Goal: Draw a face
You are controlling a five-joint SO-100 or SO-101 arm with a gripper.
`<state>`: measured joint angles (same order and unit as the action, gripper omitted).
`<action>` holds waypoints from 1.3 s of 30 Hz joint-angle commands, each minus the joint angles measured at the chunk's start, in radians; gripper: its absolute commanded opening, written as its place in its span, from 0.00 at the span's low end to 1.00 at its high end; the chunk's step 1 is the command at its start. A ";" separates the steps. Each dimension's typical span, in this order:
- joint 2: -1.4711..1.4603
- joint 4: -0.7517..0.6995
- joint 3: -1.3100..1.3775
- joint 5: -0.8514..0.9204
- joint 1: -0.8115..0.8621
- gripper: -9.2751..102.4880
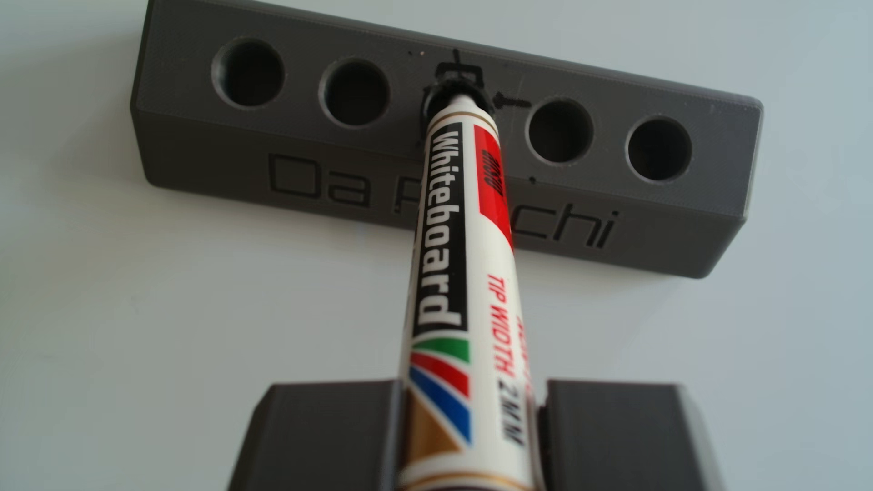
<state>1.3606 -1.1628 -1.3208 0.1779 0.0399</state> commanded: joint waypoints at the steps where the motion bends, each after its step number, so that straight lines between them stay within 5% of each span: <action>1: 0.037 0.012 0.014 0.008 0.005 0.08; 39: 0.336 -0.118 0.026 0.003 0.009 0.08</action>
<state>1.5539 -1.2701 -1.3208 0.1779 0.0399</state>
